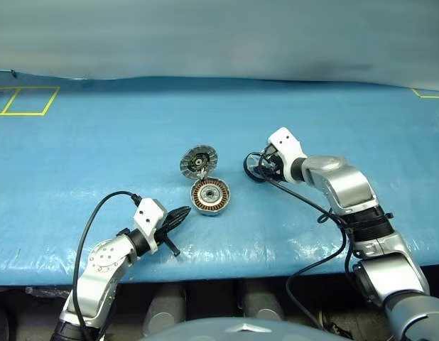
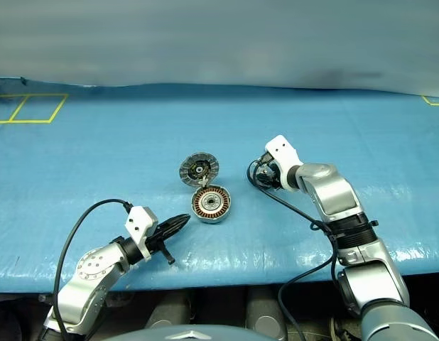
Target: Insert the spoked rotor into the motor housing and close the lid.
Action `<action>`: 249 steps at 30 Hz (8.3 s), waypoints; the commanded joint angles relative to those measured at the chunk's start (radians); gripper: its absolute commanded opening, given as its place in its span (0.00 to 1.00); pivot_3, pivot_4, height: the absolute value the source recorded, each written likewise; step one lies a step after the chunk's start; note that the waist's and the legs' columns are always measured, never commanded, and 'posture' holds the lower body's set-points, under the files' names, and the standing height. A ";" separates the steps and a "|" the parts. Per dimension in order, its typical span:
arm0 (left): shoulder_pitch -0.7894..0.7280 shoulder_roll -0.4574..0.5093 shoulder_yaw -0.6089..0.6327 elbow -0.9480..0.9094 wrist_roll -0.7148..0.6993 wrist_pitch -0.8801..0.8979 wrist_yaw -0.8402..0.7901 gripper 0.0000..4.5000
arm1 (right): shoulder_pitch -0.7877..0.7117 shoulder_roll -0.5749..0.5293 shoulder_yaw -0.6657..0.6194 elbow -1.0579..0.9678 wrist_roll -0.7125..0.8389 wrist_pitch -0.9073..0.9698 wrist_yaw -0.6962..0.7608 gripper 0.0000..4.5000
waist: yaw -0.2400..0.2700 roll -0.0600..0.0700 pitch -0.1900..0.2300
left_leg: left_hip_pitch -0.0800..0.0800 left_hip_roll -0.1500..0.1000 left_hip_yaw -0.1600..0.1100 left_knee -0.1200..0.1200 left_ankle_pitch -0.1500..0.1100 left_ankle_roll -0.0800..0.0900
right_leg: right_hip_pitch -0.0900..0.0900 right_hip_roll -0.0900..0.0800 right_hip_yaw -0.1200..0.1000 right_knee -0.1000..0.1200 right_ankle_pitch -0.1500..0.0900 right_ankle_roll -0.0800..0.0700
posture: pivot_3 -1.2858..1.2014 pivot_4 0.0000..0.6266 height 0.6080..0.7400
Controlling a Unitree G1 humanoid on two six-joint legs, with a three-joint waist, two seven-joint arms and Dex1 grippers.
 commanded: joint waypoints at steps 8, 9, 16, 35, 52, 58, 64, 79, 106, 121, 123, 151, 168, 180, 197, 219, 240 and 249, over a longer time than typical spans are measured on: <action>0.001 0.004 -0.002 -0.035 -0.008 -0.012 -0.010 0.00 | 0.008 0.024 -0.046 0.018 0.027 0.008 0.018 0.65 | 0.000 0.000 0.000 | 0.000 0.000 0.000 0.000 0.000 0.000 | 0.000 0.000 0.000 0.000 0.000 0.000 | 0.52 0.24 1.00; 0.003 0.003 -0.002 -0.034 -0.007 -0.013 -0.009 0.00 | 0.011 0.026 -0.044 0.020 0.025 0.005 0.018 0.65 | 0.000 0.000 0.000 | 0.000 0.000 0.000 0.000 0.000 0.000 | 0.000 0.000 0.000 0.000 0.000 0.000 | 0.52 0.24 1.00; 0.013 0.000 0.001 -0.032 -0.008 -0.018 -0.009 0.00 | 0.008 0.036 -0.044 0.040 0.021 -0.006 0.016 0.51 | 0.000 0.000 0.000 | 0.001 0.000 0.000 0.000 0.000 0.000 | 0.001 0.000 0.000 0.000 0.000 0.000 | 0.52 0.24 1.00; 0.027 0.005 0.004 -0.009 0.018 -0.057 -0.007 0.00 | 0.041 -0.066 0.016 -0.247 -0.041 -0.007 0.035 0.30 | -0.001 0.001 0.000 | 0.000 0.000 0.000 0.001 0.000 0.000 | 0.000 0.000 0.000 0.001 0.000 0.000 | 0.52 0.24 1.00; 0.019 -0.002 0.002 -0.002 0.042 -0.080 -0.001 0.00 | 0.064 -0.054 0.162 -0.612 0.055 0.115 0.105 0.30 | 0.001 0.001 0.000 | 0.000 0.000 0.000 0.001 0.000 0.000 | 0.000 0.000 0.000 0.000 0.000 0.000 | 0.52 0.24 1.00; 0.015 -0.003 -0.004 -0.006 0.043 -0.070 -0.001 0.00 | 0.058 -0.040 0.209 -0.601 0.060 0.111 0.109 0.30 | 0.001 0.001 0.000 | 0.000 0.000 0.000 0.001 0.000 0.000 | 0.000 0.000 0.000 0.000 0.000 0.000 | 0.52 0.24 1.00; 0.017 -0.005 -0.014 -0.020 0.042 -0.057 0.004 0.00 | 0.038 -0.029 0.219 -0.561 0.058 0.098 0.111 0.30 | 0.001 0.000 0.000 | 0.000 0.000 0.000 0.001 0.000 0.000 | 0.000 0.000 0.000 0.000 0.000 0.000 | 0.52 0.24 1.00; 0.015 0.002 -0.018 -0.032 0.042 -0.046 0.009 0.00 | -0.021 0.004 0.238 -0.524 0.045 0.071 0.112 0.30 | -0.002 0.001 0.000 | 0.000 0.001 0.000 0.001 0.000 0.000 | 0.000 0.000 0.000 0.001 0.000 0.000 | 0.52 0.24 1.00; 0.019 -0.004 -0.024 -0.033 0.036 -0.042 0.003 0.00 | -0.048 -0.030 0.245 -0.551 0.048 0.099 0.112 0.30 | 0.000 0.001 0.000 | 0.000 0.001 0.000 0.001 0.000 0.000 | 0.000 0.000 0.000 0.000 0.000 0.000 | 0.52 0.24 1.00; 0.026 -0.003 -0.021 -0.032 0.036 -0.043 0.002 0.00 | -0.013 0.049 0.262 -0.484 0.049 0.095 0.086 0.30 | 0.000 0.001 0.000 | 0.000 0.001 0.000 0.001 0.000 0.000 | 0.000 0.000 0.000 0.000 0.000 0.000 | 0.52 0.24 1.00; 0.025 -0.002 -0.021 -0.031 0.036 -0.044 0.001 0.00 | -0.005 0.052 0.264 -0.474 0.048 0.093 0.084 0.30 | 0.000 0.001 0.000 | 0.000 0.001 0.000 0.001 0.000 0.000 | 0.000 0.000 0.000 0.000 0.000 0.000 | 0.52 0.24 1.00; 0.017 -0.021 -0.015 -0.004 0.061 -0.081 0.042 0.00 | -0.061 0.019 0.387 -0.394 -0.016 0.064 0.187 0.30 | -0.001 0.001 0.000 | 0.002 0.001 0.000 0.001 0.000 0.000 | 0.001 0.000 -0.001 0.001 0.000 0.000 | 0.52 0.24 1.00; 0.036 -0.017 0.004 0.024 0.051 -0.108 0.051 0.00 | -0.068 0.032 0.389 -0.362 -0.042 0.052 0.214 0.74 | 0.000 0.001 0.000 | 0.001 0.001 -0.001 0.001 0.000 0.000 | 0.000 0.000 -0.001 0.001 0.000 0.000 | 0.52 0.24 1.00; 0.032 -0.012 0.002 0.009 0.046 -0.098 0.048 0.00 | -0.077 0.051 0.283 -0.422 0.014 0.074 0.208 1.00 | 0.000 0.001 0.000 | 0.000 0.001 -0.001 0.001 0.000 0.000 | 0.000 0.000 -0.001 0.001 0.000 0.000 | 0.52 0.24 1.00; -0.054 -0.017 0.101 -0.059 -0.064 0.000 0.086 0.00 | 0.349 0.198 -0.007 -0.693 0.155 -0.001 -0.011 0.01 | 0.003 0.000 0.000 | 0.000 0.001 -0.001 0.001 0.000 0.000 | 0.000 0.000 -0.001 0.001 0.000 0.000 | 0.52 0.24 1.00; -0.899 0.067 0.157 0.560 -0.101 0.082 -0.062 0.00 | 0.781 0.313 -0.012 -0.686 0.153 -0.350 -0.160 0.01 | 0.003 -0.002 0.001 | 0.000 0.000 -0.001 0.003 0.000 0.000 | 0.002 0.001 -0.001 0.000 0.001 0.001 | 0.52 0.24 1.00; -1.261 0.007 0.018 1.351 0.061 0.001 -0.588 0.00 | 0.866 0.375 0.011 -0.625 0.188 -0.505 -0.157 0.01 | -0.002 -0.003 0.002 | 0.000 0.000 -0.002 0.003 0.000 0.000 | 0.002 0.002 -0.001 0.001 0.004 0.007 | 0.52 0.24 1.00; -1.285 -0.009 0.015 1.410 0.088 0.010 -0.718 0.00 | 0.938 0.443 0.037 -0.539 0.163 -0.618 -0.206 0.01 | -0.002 -0.003 0.002 | 0.000 0.000 -0.002 0.004 0.000 0.000 | 0.002 0.002 -0.001 0.001 0.004 0.007 | 0.52 0.24 1.00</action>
